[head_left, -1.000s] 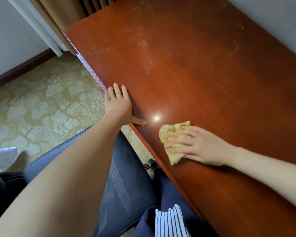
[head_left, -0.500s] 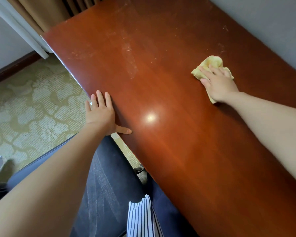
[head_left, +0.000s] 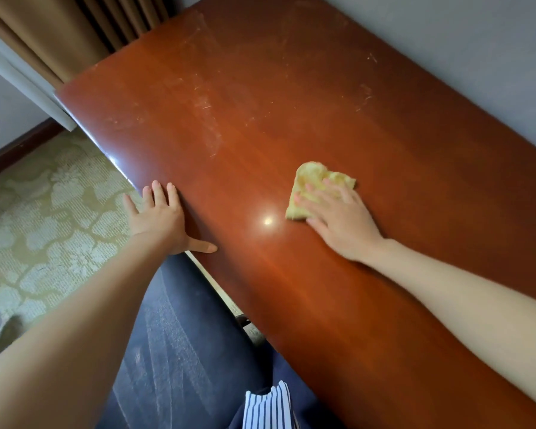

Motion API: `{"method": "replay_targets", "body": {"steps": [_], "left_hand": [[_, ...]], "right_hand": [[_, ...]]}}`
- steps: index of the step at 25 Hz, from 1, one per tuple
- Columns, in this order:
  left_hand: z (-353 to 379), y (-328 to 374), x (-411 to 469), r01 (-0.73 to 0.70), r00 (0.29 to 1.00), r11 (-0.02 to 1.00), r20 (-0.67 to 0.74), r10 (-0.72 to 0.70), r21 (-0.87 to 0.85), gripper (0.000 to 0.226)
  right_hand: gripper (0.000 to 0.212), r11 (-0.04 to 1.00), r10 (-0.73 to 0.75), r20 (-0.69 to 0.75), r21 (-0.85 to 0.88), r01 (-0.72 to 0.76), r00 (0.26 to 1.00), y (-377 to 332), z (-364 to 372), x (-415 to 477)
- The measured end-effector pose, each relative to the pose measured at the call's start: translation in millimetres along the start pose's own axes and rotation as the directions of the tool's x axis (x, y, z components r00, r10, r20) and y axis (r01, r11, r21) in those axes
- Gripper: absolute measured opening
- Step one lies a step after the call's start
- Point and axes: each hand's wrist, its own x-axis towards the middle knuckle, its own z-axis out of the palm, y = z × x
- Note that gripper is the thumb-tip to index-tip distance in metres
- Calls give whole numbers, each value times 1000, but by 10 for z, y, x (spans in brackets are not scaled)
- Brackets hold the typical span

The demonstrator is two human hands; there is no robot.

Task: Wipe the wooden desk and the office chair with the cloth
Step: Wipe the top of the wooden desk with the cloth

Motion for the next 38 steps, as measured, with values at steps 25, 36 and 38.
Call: {"method": "replay_targets", "body": {"steps": [25, 36, 38], "left_hand": [[-768, 1676, 671, -313, 944, 935, -55, 326, 165, 155], [-798, 1646, 669, -324, 941, 935, -55, 334, 144, 154], [-808, 1645, 656, -319, 941, 934, -60, 332, 162, 153]], "right_hand": [[47, 801, 582, 97, 104, -590, 808, 1754, -563, 1280], [46, 998, 58, 45, -8, -58, 997, 925, -258, 601], [47, 996, -75, 70, -44, 78, 995, 850, -189, 276]]}}
